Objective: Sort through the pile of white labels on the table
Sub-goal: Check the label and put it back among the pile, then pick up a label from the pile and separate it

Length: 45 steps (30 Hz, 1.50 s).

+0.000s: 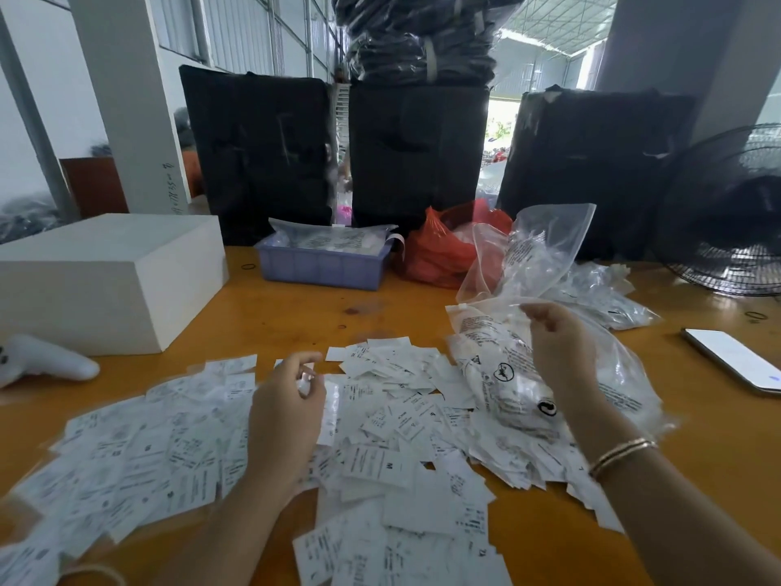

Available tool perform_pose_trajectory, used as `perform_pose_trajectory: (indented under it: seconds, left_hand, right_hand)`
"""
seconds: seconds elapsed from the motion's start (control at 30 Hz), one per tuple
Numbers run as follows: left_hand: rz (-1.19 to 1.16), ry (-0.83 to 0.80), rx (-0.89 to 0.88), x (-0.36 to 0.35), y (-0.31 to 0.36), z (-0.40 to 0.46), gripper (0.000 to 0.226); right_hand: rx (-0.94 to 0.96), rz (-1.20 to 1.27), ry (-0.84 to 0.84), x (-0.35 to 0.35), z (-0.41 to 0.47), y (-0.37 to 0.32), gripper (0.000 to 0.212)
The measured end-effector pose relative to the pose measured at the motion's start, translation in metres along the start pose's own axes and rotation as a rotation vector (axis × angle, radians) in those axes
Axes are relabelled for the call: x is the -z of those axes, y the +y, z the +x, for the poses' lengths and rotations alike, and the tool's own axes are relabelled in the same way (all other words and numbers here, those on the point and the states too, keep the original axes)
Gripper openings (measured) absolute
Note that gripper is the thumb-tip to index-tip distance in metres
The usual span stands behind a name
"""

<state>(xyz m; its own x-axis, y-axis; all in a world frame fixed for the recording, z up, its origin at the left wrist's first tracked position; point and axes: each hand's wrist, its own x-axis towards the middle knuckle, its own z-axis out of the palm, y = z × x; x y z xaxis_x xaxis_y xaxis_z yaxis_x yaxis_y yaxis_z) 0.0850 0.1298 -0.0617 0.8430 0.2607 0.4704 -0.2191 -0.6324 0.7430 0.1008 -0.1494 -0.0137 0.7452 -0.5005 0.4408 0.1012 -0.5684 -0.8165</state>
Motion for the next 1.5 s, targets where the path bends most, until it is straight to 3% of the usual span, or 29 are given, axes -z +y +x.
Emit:
perform_pose_trajectory:
  seconds: [0.1, 0.2, 0.4, 0.6, 0.8, 0.87, 0.97, 1.03, 1.13, 1.23, 1.27, 1.37, 1.5]
  left_hand:
    - [0.16, -0.039, -0.035, 0.0, -0.004, 0.002, 0.025]
    - [0.289, -0.047, -0.133, -0.002, -0.002, 0.001, 0.025]
    - [0.266, -0.104, -0.426, -0.01, 0.001, -0.006, 0.019]
    - [0.2, -0.196, -0.59, -0.014, 0.004, -0.013, 0.021]
    - [0.088, -0.226, -0.498, -0.016, 0.005, -0.014, 0.019]
    - [0.0, -0.239, -0.411, -0.015, 0.007, -0.014, 0.019]
    - [-0.142, -0.299, -0.277, -0.013, 0.01, -0.014, 0.023]
    - [-0.205, -0.373, -0.219, -0.01, 0.012, -0.015, 0.038]
    - [-0.198, -0.442, -0.234, -0.008, 0.013, -0.015, 0.057]
    - [-0.147, -0.427, -0.239, -0.01, 0.012, -0.015, 0.027]
    - [-0.144, -0.405, -0.235, -0.01, 0.011, -0.014, 0.012]
    - [-0.171, -0.343, -0.214, -0.012, 0.006, -0.013, 0.015]
    - [-0.256, -0.292, -0.137, -0.016, 0.001, -0.011, 0.008]
  right_hand:
    - [-0.05, -0.416, -0.263, 0.001, 0.023, 0.033, 0.018]
    - [-0.047, -0.626, -0.427, -0.003, 0.025, 0.046, 0.022]
    - [-0.066, -0.633, -0.345, -0.01, 0.02, 0.042, 0.015]
    - [-0.083, -0.262, -0.104, -0.005, 0.018, 0.043, 0.012]
    - [0.18, -0.009, 0.076, 0.001, -0.004, 0.011, 0.008]
    - [0.215, 0.149, -0.033, -0.004, -0.02, -0.008, 0.007]
    - [0.215, 0.309, -0.349, -0.02, -0.05, -0.025, 0.021]
    - [0.192, 0.335, -0.532, -0.033, -0.068, -0.026, 0.028]
    - [0.174, 0.346, -0.598, -0.044, -0.079, -0.022, 0.038]
    - [0.164, 0.381, -0.663, -0.049, -0.083, -0.02, 0.04]
    - [0.165, 0.37, -0.686, -0.051, -0.083, -0.018, 0.039]
    - [0.163, 0.248, -0.602, -0.053, -0.081, -0.014, 0.028]
    - [0.232, -0.408, -0.507, -0.055, -0.076, -0.004, 0.027]
